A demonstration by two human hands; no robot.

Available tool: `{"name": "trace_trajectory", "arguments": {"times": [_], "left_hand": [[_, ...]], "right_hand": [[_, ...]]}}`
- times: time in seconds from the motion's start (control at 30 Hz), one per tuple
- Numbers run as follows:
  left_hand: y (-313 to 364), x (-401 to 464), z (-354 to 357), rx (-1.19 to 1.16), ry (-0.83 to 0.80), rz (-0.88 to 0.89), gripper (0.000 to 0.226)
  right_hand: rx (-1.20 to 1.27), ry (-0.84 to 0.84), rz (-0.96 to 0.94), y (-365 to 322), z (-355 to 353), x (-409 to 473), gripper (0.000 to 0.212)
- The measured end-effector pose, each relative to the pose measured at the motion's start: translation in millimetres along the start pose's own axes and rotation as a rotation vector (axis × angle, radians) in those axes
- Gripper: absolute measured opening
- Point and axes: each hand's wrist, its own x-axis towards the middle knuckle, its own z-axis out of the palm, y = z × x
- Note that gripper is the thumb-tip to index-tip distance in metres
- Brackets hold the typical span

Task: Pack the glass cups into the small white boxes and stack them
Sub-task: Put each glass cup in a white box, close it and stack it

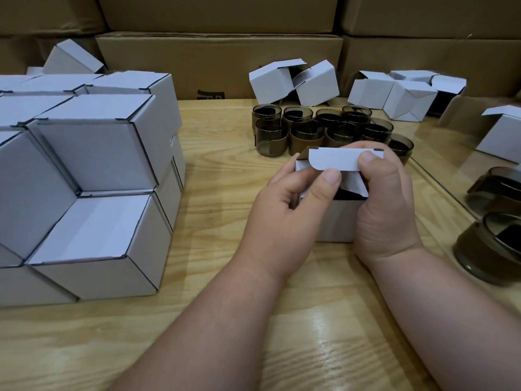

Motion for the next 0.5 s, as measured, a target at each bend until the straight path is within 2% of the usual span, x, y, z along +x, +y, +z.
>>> {"name": "trace_trajectory", "arguments": {"times": [0.07,0.2,0.43,0.5], "left_hand": [[-0.6,0.0,0.2,-0.033,0.035,-0.016,0.036],[-3.0,1.0,-0.1,-0.024,0.104,-0.027,0.041],[-0.6,2.3,0.9,-0.128,0.247,-0.087,0.022],[-2.8,3.4,0.4,-0.148,0.261,-0.088,0.025]], "right_hand": [[0.004,-0.011,-0.006,0.5,0.1,-0.7,0.023],[0.003,-0.028,-0.012,-0.1,1.1,-0.8,0.022],[-0.041,-0.016,0.046,-0.4,1.8,-0.5,0.030],[-0.051,-0.010,0.059,-0.7,1.6,-0.6,0.026]]}}
